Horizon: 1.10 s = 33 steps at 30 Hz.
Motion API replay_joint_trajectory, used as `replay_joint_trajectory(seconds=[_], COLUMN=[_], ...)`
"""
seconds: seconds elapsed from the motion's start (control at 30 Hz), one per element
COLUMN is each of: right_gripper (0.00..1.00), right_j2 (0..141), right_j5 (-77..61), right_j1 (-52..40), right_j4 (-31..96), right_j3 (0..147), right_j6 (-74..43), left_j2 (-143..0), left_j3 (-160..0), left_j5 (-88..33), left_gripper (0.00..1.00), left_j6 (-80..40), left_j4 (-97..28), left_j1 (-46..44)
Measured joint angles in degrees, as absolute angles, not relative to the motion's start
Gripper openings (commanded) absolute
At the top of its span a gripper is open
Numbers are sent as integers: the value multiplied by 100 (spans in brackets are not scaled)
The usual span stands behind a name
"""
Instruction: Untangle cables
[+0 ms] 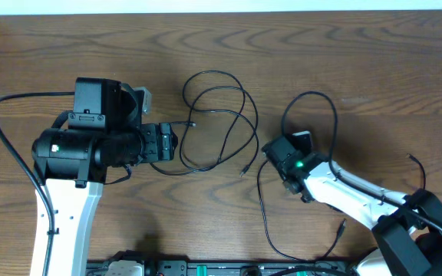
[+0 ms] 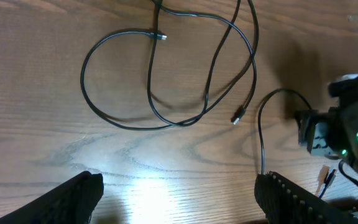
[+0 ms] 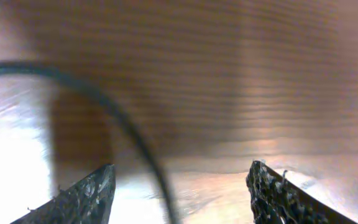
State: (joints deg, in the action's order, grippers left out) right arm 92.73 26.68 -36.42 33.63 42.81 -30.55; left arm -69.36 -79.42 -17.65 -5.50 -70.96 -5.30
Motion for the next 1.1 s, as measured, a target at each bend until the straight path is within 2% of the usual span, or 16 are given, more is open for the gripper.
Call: replay_joint_trajectory(seconds=[0.1, 0.23, 0.3, 0.37, 0.63, 0.8, 0.97, 1.1], right_gripper=[62, 41, 26, 1, 1, 1, 1, 1], right_j2=[9251, 9251, 9262, 9288, 9330, 9327, 9402, 9402], right_j5=[2689, 2801, 2832, 2842, 2904, 2477, 1214, 913], right_j1=[-3315, -2867, -2707, -2617, -2576, -2495, -2449, -2272], right_j4=[3393, 3487, 3505, 3520, 3293, 2543, 2764, 3140], right_j3=[4235, 4180, 4147, 4128, 4023, 4115, 4744, 5826], right_j6=[-3420, -3769, -3872, -3922, -3946, -3642, -3055, -2580], left_j2=[-6936, -6938, -6936, -6936, -6936, -6936, -6936, -6936], left_j3=[-7942, -7942, -7942, -7942, -7942, -7942, -7942, -7942], left_j5=[-1767, -1767, -1767, -1767, -1767, -1767, -1765, -1765], left_gripper=[84, 84, 84, 84, 84, 84, 84, 84], left_j6=[-550, -550, -550, -550, -545, -440, -421, -414], left_j4=[-7109, -7118, -7120, -7124, -7120, -7116, -7116, -7113], left_j1=[-530, -530, -530, -530, -530, -530, -530, -530])
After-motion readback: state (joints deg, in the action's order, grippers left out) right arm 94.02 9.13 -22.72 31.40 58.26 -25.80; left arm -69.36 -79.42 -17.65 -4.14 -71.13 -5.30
